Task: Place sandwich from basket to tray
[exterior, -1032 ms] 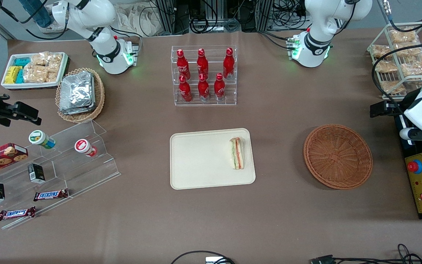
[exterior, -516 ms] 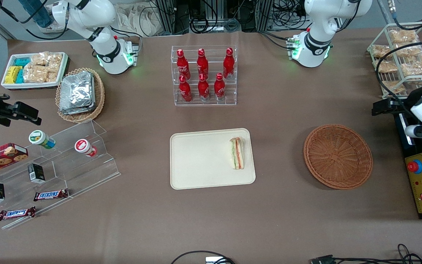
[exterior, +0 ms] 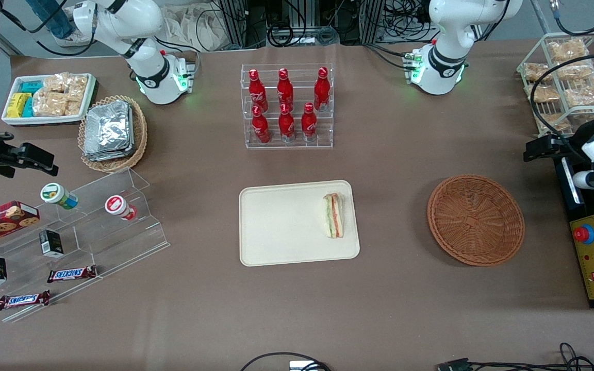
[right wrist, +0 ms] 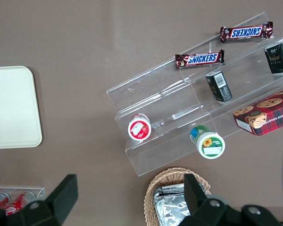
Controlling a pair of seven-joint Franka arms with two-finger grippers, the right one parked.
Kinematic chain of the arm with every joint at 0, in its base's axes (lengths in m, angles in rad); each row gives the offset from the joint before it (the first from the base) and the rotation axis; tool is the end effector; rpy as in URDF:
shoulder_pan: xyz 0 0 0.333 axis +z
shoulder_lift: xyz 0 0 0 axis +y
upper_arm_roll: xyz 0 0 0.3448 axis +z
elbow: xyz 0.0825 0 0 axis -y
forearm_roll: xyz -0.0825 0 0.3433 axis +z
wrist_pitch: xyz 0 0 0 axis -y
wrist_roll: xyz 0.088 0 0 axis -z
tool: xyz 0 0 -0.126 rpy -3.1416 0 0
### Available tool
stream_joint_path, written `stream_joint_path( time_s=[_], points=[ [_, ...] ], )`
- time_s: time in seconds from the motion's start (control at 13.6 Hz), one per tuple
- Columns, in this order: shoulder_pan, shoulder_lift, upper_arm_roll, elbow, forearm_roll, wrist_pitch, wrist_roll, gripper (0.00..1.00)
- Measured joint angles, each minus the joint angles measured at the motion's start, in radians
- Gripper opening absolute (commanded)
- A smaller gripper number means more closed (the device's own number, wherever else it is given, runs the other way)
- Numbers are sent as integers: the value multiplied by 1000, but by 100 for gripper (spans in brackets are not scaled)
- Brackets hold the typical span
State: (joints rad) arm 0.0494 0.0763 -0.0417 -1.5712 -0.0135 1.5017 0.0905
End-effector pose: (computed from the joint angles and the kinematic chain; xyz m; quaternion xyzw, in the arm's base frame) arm 0.5259 0.0031 0.5891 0.9965 -0.0413 -0.0723 0.0119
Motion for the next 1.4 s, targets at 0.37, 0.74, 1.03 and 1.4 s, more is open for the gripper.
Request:
stream_joint_path(
  time_s=[0.37,0.74,1.03,1.4],
  points=[
    [11,-111,0,-138,0,92,0,100],
    [12,-111,0,-128,1,92,0,100],
    [12,-106,0,-128,3,92,0,100],
    [13,-94,0,-128,3,91,0,100]
  ],
)
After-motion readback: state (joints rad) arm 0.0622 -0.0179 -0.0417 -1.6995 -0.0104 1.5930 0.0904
